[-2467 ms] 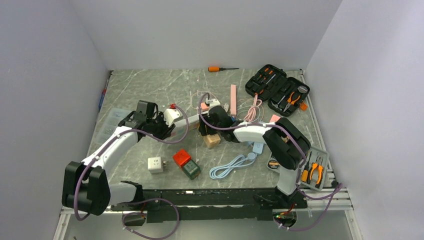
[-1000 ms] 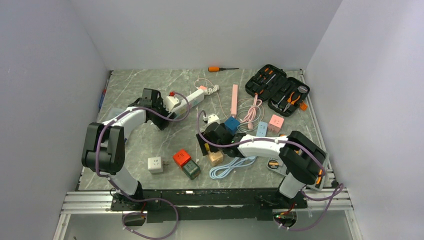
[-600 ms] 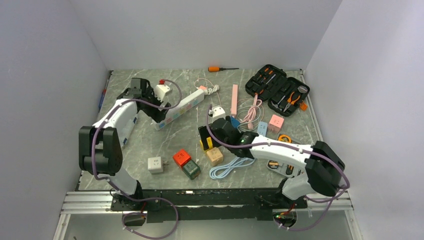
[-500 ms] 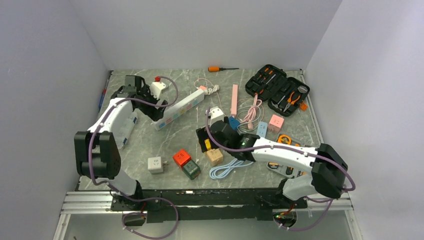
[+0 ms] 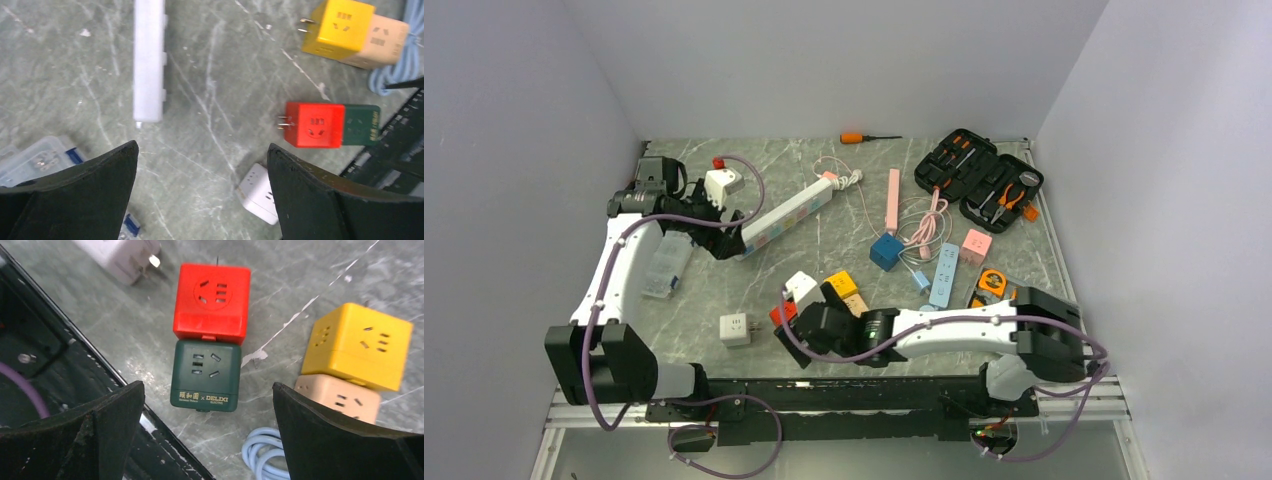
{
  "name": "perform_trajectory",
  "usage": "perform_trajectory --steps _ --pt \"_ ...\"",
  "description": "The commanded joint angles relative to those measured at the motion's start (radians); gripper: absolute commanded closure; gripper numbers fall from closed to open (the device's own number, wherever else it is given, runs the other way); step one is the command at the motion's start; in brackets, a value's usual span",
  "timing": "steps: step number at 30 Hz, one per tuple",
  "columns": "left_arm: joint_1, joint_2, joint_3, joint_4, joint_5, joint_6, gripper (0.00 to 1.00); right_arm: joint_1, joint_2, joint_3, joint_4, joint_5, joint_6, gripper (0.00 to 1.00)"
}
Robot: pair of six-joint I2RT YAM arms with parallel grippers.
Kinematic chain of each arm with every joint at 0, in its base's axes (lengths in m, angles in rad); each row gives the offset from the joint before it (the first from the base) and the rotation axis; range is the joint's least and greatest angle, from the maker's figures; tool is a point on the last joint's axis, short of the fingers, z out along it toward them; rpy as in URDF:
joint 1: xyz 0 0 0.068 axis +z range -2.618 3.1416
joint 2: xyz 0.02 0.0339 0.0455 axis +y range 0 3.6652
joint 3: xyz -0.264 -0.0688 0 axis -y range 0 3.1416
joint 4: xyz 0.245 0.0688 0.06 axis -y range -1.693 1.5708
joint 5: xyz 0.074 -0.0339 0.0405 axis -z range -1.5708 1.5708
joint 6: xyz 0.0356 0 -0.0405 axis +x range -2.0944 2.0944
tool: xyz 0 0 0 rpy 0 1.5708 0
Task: Pull the plug off the socket
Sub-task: Move the socket to the center of the board.
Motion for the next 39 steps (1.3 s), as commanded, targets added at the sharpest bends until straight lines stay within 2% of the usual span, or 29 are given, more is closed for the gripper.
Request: perform_trajectory --steps 1,11,16,19,26,29,30,32,33,35,39 --pt "0.006 -0.054 -0.02 -0.108 0.121 0.051 0.01 0.014 0.091 0.023 0.028 0.016 0.026 0.0" --pt "0.006 -0.099 -0.039 -0.106 0.139 0.044 0.01 0.017 0.201 -0.041 0.151 -0.004 0.036 0.01" --pt "0.005 -0.102 -0.031 -0.097 0.145 0.03 0.01 0.017 0.257 -0.063 0.214 -0.019 0.049 0.11" --pt "0.005 -0.117 -0.04 -0.083 0.14 0.028 0.01 0.015 0.273 -0.074 0.231 -0.03 0.054 0.2" --pt "0.006 -0.145 -0.086 -0.055 0.135 0.034 0.01 0.007 0.228 -0.102 0.232 -0.026 0.049 0.5" --pt "0.005 -0.161 -0.115 -0.031 0.141 0.03 0.01 -0.004 0.182 -0.105 0.212 -0.031 0.035 0.68" --pt "0.006 -0.173 -0.128 -0.014 0.144 0.028 0.01 -0.008 0.164 -0.104 0.201 -0.029 0.032 0.79" --pt "0.005 -0.197 -0.149 0.01 0.156 0.028 0.01 -0.022 0.12 -0.104 0.184 -0.035 0.026 0.92" --pt "0.005 -0.211 -0.157 0.014 0.165 0.034 0.01 -0.032 0.092 -0.105 0.172 -0.043 0.023 0.97" --pt "0.004 -0.238 -0.175 0.028 0.178 0.046 0.01 -0.057 0.035 -0.11 0.148 -0.065 0.021 1.0" --pt "0.004 -0.275 -0.207 0.065 0.158 0.044 0.01 -0.112 -0.034 -0.113 0.13 -0.103 0.043 1.0"
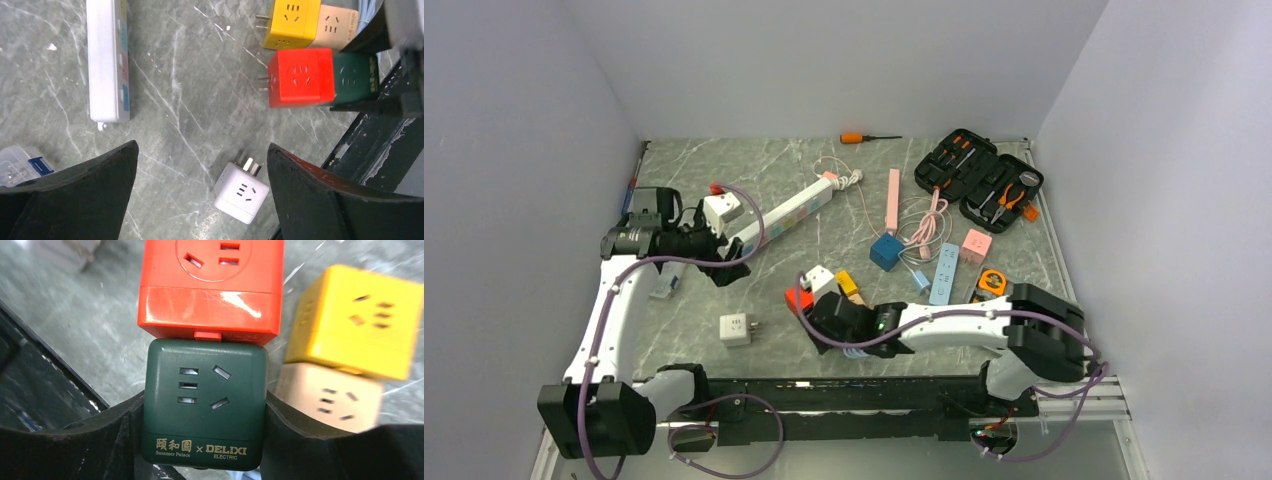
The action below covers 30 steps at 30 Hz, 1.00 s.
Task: Pull the plug off the socket
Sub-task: Move the socket to the center of the board.
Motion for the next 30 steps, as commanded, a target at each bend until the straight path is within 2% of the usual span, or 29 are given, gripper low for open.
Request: perform_trajectory --steps 1,6,10,14,16,18,19,22,23,24,26,30 --pt "0.002 -0.045 -0.02 0.064 0.03 0.013 0.0 -0.046 -0.1 0.023 0.021 -0.02 0.014 1.0" --pt "0.003 -0.045 -0.044 0.082 0.014 -0.002 0.0 -0.013 0.048 0.106 -0.018 0.011 0.085 1.0" --pt "0.003 -0.065 -0.053 0.098 -0.004 -0.001 0.01 0.015 0.184 0.253 -0.118 0.096 0.171 1.0" --pt "0.002 -0.072 -0.053 0.111 -0.008 -0.006 0.01 0.012 0.334 0.463 -0.37 0.281 0.357 1.0" --pt "0.002 -0.075 -0.06 0.122 -0.014 -0.013 0.01 0.001 0.422 0.582 -0.493 0.309 0.443 1.0" --pt "0.003 -0.077 -0.062 0.122 -0.022 -0.015 0.01 -0.014 0.506 0.715 -0.569 0.278 0.502 0.86" --pt "0.002 -0.078 -0.06 0.118 -0.025 -0.013 0.01 -0.015 0.544 0.754 -0.586 0.253 0.514 0.74" --pt "0.003 -0.096 -0.059 0.101 -0.039 0.001 0.01 -0.01 0.597 0.797 -0.525 0.154 0.478 0.2" --pt "0.002 -0.105 -0.061 0.098 -0.043 0.004 0.01 -0.006 0.607 0.816 -0.534 0.15 0.475 0.08" --pt "0.003 -0.113 -0.064 0.095 -0.047 0.009 0.01 -0.004 0.611 0.83 -0.55 0.154 0.472 0.01" --pt "0.002 -0.128 -0.073 0.094 -0.056 0.014 0.01 -0.003 0.576 0.809 -0.54 0.16 0.466 0.0" --pt "0.002 -0.146 -0.086 0.104 -0.072 0.012 0.01 -0.005 0.388 0.613 -0.321 0.111 0.357 0.0"
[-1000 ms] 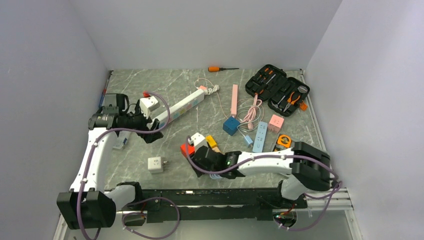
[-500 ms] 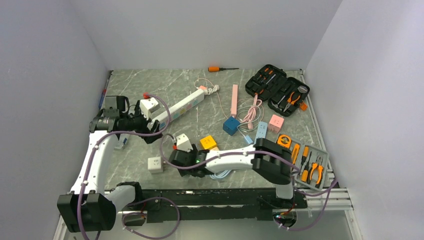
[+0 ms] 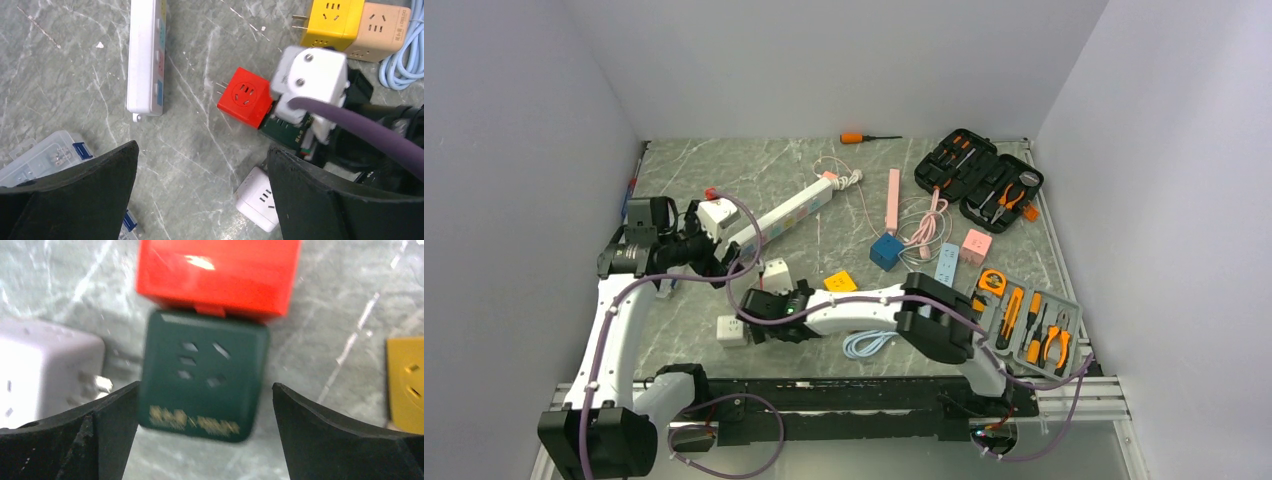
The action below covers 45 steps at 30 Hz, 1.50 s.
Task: Pull the plug off the socket
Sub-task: Move the socket to the center of the board.
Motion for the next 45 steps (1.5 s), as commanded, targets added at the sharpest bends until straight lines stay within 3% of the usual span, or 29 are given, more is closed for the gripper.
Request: perform_trajectory --steps 1,5,9,12,18,23,34,40,45 --pt "-0.007 -0.034 -0.009 -0.005 0.013 0.013 0.01 -0.005 -0.24 -0.171 0.197 -0.084 -0.137 0.0" --pt "-0.003 -0.019 0.002 -0.005 -0.002 -0.002 0.01 -0.033 -0.421 -0.319 0.385 -0.195 -0.393 0.0" --pt "0.027 -0.017 0.009 0.003 0.006 -0.021 0.01 -0.156 -0.497 -0.331 0.378 -0.288 -0.558 0.0" --pt "0.067 -0.013 0.03 -0.007 0.036 -0.028 0.01 -0.251 -0.481 -0.323 0.369 -0.436 -0.655 0.0" --pt "0.152 -0.008 0.065 -0.035 0.093 -0.028 0.01 -0.28 -0.295 -0.147 0.243 -0.575 -0.85 0.0" --pt "0.208 -0.009 0.065 -0.02 0.116 -0.024 0.01 -0.28 -0.217 -0.044 0.273 -0.63 -0.849 0.0" --pt "0.242 0.013 0.078 -0.052 0.137 0.011 0.01 -0.275 -0.004 0.133 0.255 -0.526 -0.802 0.01" --pt "0.243 0.016 0.074 -0.059 0.147 0.017 0.01 -0.28 0.078 0.195 0.194 -0.393 -0.758 0.11" --pt "0.244 0.021 0.068 -0.063 0.17 0.017 0.01 -0.328 0.032 0.108 0.209 -0.319 -0.696 0.19"
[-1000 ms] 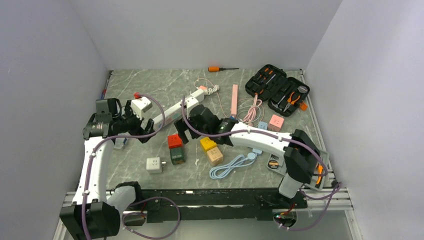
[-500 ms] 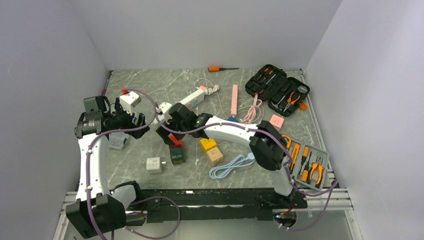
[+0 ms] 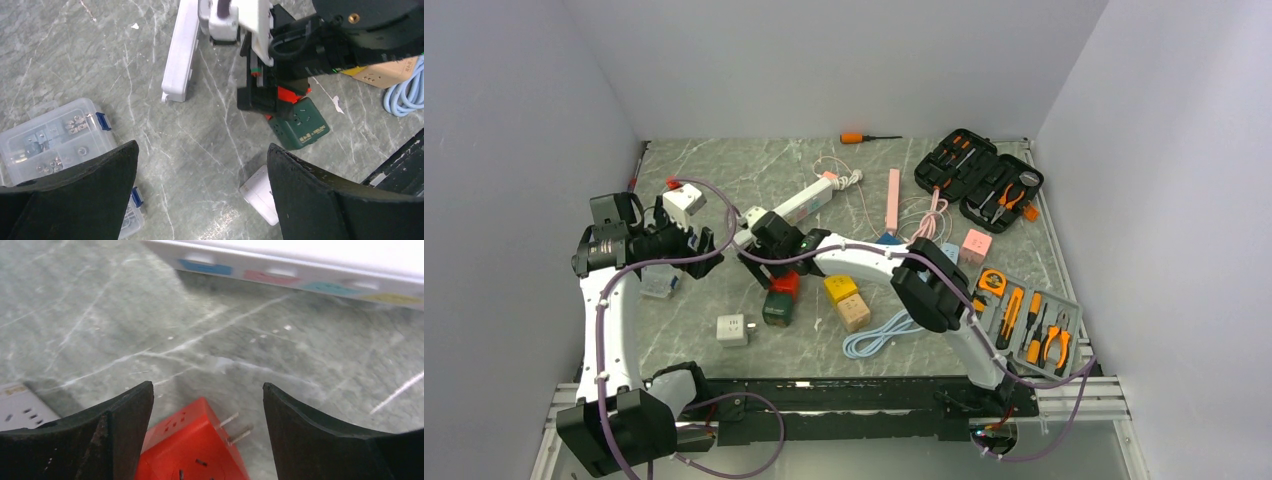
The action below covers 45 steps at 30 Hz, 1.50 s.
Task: Pull the plug off the socket
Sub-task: Move the socket to the center of the board, then remove the plug from the socket.
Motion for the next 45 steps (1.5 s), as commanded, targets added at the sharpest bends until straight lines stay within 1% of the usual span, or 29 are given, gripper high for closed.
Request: perform_trajectory --steps 1,5,8,12,15,17,21,23,26,29,32,35,40,45 --pt "0.005 -0.001 0.015 -0.015 0.067 0.018 0.01 -0.062 -0.065 -0.072 -0.009 0.121 0.063 0.2" --pt "0.006 0.0 0.004 -0.018 0.081 0.025 0.01 -0.098 -0.136 -0.149 0.001 0.164 0.113 0.2" --pt "0.006 0.0 -0.002 -0.031 0.088 0.04 0.01 -0.112 -0.181 -0.199 -0.006 0.186 0.14 0.18" --pt "0.006 0.002 -0.008 -0.045 0.088 0.051 0.01 -0.114 -0.251 -0.29 0.019 0.185 0.163 0.08" --pt "0.006 -0.002 -0.016 -0.049 0.087 0.061 0.01 -0.129 -0.3 -0.337 0.046 0.181 0.157 0.04" --pt "0.005 -0.002 -0.017 -0.063 0.09 0.076 0.01 -0.152 -0.347 -0.379 0.093 0.134 0.134 0.03" --pt "0.006 0.001 -0.012 -0.093 0.09 0.114 0.01 -0.188 -0.448 -0.463 0.206 -0.049 0.023 0.02" --pt "0.006 0.002 -0.013 -0.098 0.09 0.121 0.01 -0.189 -0.449 -0.456 0.198 -0.102 -0.039 0.01" --pt "0.005 0.003 -0.014 -0.098 0.096 0.123 0.01 -0.189 -0.415 -0.429 0.18 -0.118 -0.088 0.01" --pt "0.005 0.006 -0.011 -0.112 0.113 0.133 0.01 -0.184 -0.377 -0.407 0.174 -0.08 -0.095 0.03" --pt "0.005 0.005 -0.013 -0.116 0.114 0.14 0.01 -0.157 -0.326 -0.383 0.148 0.047 -0.118 0.07" --pt "0.005 0.005 -0.011 -0.12 0.111 0.146 0.01 -0.122 -0.296 -0.381 0.128 0.146 -0.162 0.09" --pt "0.005 0.005 -0.015 -0.113 0.116 0.139 0.01 -0.062 -0.349 -0.458 0.184 0.176 -0.173 0.09" --pt "0.006 0.002 -0.02 -0.11 0.117 0.14 0.01 0.0 -0.408 -0.502 0.169 0.2 -0.137 0.11"
